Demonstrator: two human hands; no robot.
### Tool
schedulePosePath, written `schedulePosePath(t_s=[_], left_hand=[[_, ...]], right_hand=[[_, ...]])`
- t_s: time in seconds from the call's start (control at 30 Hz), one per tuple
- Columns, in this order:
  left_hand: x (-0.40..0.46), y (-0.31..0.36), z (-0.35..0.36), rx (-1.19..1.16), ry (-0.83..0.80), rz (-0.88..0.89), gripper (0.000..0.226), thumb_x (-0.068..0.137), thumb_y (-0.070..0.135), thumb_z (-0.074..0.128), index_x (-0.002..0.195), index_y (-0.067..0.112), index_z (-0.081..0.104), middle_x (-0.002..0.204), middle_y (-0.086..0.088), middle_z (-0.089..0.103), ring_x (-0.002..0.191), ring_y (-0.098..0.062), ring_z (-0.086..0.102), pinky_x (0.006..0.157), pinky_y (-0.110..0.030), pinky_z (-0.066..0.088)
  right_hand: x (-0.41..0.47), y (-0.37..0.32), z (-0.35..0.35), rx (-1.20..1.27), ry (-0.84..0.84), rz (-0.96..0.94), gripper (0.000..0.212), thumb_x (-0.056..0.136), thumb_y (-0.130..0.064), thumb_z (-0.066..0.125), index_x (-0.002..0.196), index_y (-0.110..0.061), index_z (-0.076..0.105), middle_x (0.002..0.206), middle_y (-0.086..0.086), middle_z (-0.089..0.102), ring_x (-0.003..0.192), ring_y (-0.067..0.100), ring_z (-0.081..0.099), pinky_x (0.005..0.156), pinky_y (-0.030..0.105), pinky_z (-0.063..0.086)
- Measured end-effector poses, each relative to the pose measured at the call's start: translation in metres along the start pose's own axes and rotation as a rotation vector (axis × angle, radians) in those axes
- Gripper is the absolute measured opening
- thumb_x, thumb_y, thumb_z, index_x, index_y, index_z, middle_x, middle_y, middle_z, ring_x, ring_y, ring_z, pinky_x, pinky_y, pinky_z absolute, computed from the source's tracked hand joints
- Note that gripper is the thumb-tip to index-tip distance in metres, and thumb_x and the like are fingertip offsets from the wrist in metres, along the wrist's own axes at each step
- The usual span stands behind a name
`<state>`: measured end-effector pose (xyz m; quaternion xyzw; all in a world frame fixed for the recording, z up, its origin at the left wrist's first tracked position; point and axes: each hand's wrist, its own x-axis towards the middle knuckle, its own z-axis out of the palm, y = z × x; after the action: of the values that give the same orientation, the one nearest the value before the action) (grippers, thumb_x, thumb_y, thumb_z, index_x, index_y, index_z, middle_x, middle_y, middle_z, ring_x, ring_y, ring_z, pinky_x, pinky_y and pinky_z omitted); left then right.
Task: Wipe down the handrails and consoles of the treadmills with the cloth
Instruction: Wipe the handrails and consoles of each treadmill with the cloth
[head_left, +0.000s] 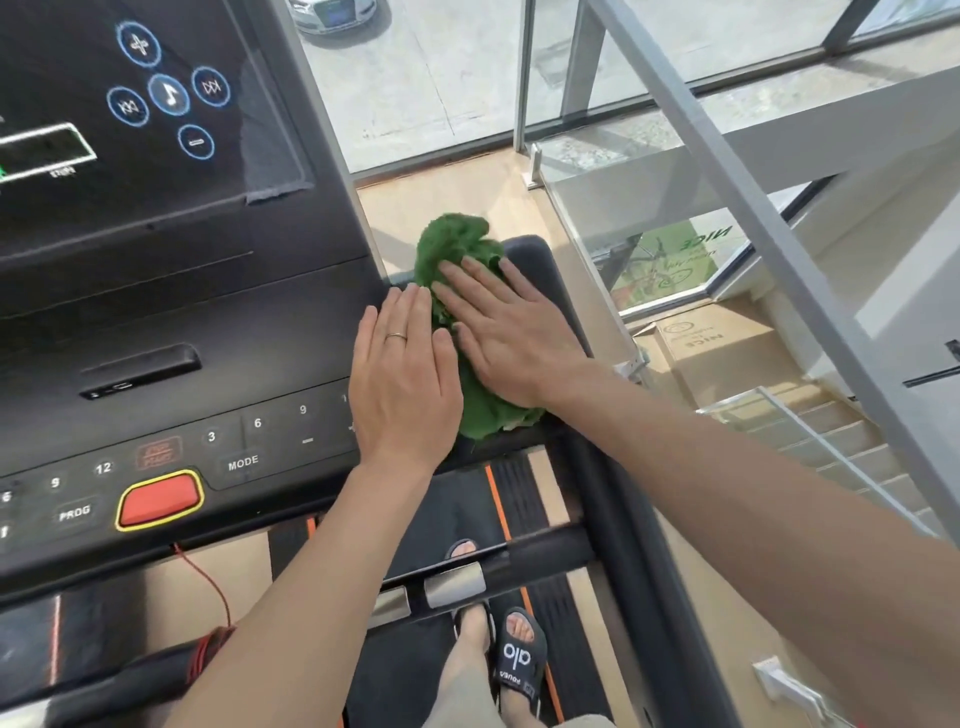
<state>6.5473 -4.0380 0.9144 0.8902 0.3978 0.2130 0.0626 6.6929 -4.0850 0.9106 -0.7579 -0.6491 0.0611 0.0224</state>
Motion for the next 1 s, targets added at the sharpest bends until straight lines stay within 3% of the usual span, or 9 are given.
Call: schedulePosePath(t_s=[0.17,0.27,0.37,0.53,0.7,0.77,0.9,1.0], left_hand=[[-0.009,0.019,0.014,0.093,-0.132,0.058,0.058,0.104,0.028,0.023,0.149,-0.003,0.042,0.155,-0.017,0.043,0.148,-0.029,0.035,0.126,-0.042,0.018],[-0.011,0.026,0.023,0.127,-0.223,0.037,0.062,0.103,0.033,0.017,0.154,0.002,0.036,0.162,-0.013,0.033,0.151,-0.027,0.028,0.126,-0.043,0.017],[-0.01,0.027,0.027,0.089,-0.225,0.016,0.058,0.104,0.034,0.02,0.152,0.012,0.042,0.162,-0.009,0.035,0.151,-0.028,0.028,0.125,-0.045,0.021],[-0.011,0.028,0.026,0.118,-0.234,0.019,0.058,0.104,0.036,0.02,0.153,0.013,0.04,0.161,-0.01,0.036,0.151,-0.029,0.029,0.123,-0.048,0.026],[-0.014,0.028,0.027,0.154,-0.258,0.027,0.057,0.105,0.038,0.019,0.155,0.016,0.037,0.163,-0.007,0.031,0.152,-0.028,0.025,0.124,-0.047,0.023],[-0.012,0.028,0.027,0.125,-0.257,0.006,0.058,0.105,0.039,0.018,0.154,0.017,0.039,0.163,-0.006,0.032,0.153,-0.027,0.024,0.124,-0.046,0.022],[-0.011,0.029,0.027,0.115,-0.244,0.0,0.058,0.104,0.039,0.02,0.153,0.016,0.042,0.162,-0.005,0.034,0.153,-0.027,0.025,0.124,-0.046,0.021],[-0.012,0.03,0.027,0.129,-0.244,-0.002,0.058,0.104,0.039,0.022,0.153,0.016,0.042,0.162,-0.005,0.035,0.152,-0.027,0.026,0.124,-0.046,0.022]], right_hand=[[0.039,0.023,-0.005,0.099,0.045,0.271,0.056,0.107,-0.033,0.017,0.16,-0.015,0.022,0.169,0.004,0.014,0.156,0.021,0.004,0.127,0.04,0.001],[0.007,0.011,0.005,0.199,0.134,0.357,0.056,0.106,-0.031,0.021,0.159,-0.016,0.025,0.169,0.004,0.012,0.156,0.022,0.004,0.127,0.04,0.004],[-0.051,-0.006,0.016,0.203,0.159,0.44,0.057,0.105,-0.03,0.02,0.159,-0.012,0.024,0.169,0.007,0.008,0.156,0.026,0.003,0.127,0.044,0.011],[-0.123,-0.037,0.025,0.135,0.08,0.47,0.058,0.106,-0.031,0.019,0.159,-0.009,0.021,0.168,0.012,0.009,0.156,0.03,0.003,0.126,0.046,0.015],[-0.074,-0.007,0.017,0.225,0.074,0.442,0.06,0.106,-0.035,0.018,0.161,-0.012,0.014,0.168,0.012,0.006,0.156,0.029,0.003,0.127,0.043,0.01],[-0.038,0.013,0.01,0.359,0.094,0.517,0.06,0.106,-0.036,0.021,0.161,-0.014,0.01,0.168,0.013,0.007,0.155,0.027,0.009,0.126,0.039,0.011],[0.01,0.035,-0.006,0.65,0.12,0.687,0.056,0.108,-0.036,0.023,0.158,-0.012,0.019,0.158,0.016,0.03,0.139,0.033,0.04,0.112,0.043,0.032],[-0.004,0.029,-0.009,0.724,0.118,0.73,0.052,0.11,-0.034,0.022,0.155,-0.009,0.024,0.155,0.016,0.034,0.137,0.033,0.041,0.109,0.042,0.032]])
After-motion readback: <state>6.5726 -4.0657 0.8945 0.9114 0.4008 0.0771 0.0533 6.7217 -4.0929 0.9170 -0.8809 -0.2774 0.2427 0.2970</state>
